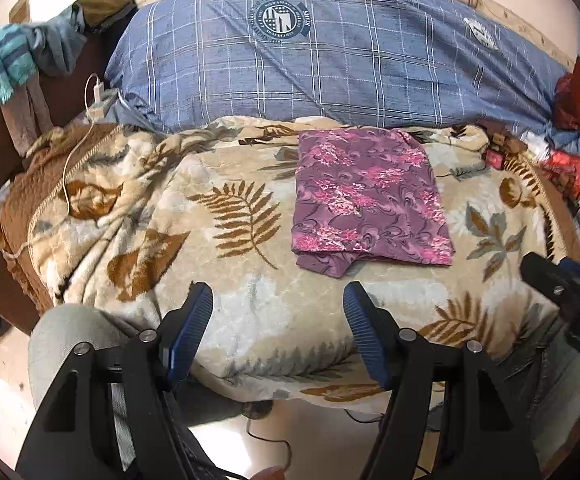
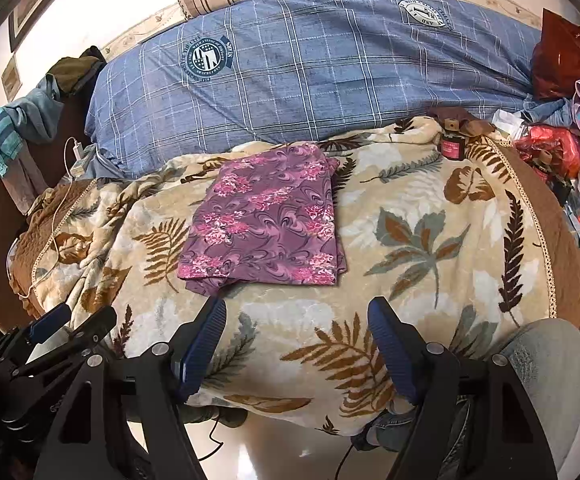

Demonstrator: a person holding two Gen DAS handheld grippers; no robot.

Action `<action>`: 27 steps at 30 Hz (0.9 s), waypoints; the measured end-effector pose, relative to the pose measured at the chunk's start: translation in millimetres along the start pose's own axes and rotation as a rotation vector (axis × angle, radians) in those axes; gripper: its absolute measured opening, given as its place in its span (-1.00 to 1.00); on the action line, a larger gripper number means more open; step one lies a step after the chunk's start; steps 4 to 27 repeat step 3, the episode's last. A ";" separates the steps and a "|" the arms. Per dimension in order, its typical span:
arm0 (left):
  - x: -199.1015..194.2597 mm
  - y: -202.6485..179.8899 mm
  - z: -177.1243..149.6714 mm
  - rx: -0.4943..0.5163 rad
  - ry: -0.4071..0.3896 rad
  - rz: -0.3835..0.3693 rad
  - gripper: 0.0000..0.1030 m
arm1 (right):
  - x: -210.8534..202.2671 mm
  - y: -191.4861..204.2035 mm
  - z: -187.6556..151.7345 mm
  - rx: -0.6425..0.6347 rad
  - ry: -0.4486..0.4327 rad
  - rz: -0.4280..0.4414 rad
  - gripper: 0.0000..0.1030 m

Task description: Fold small clothes

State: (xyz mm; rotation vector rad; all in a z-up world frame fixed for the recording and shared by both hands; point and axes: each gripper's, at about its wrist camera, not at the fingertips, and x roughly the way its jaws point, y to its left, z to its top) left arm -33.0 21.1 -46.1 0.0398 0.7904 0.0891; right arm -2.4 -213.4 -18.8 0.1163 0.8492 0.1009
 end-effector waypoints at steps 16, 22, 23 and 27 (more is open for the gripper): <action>5.6 -2.9 4.7 0.020 -0.033 -0.008 0.31 | 4.4 -1.2 -1.1 0.002 0.012 0.001 0.46; 5.6 -2.9 4.7 0.020 -0.033 -0.008 0.31 | 4.4 -1.2 -1.1 0.002 0.012 0.001 0.46; 5.6 -2.9 4.7 0.020 -0.033 -0.008 0.31 | 4.4 -1.2 -1.1 0.002 0.012 0.001 0.46; 5.6 -2.9 4.7 0.020 -0.033 -0.008 0.31 | 4.4 -1.2 -1.1 0.002 0.012 0.001 0.46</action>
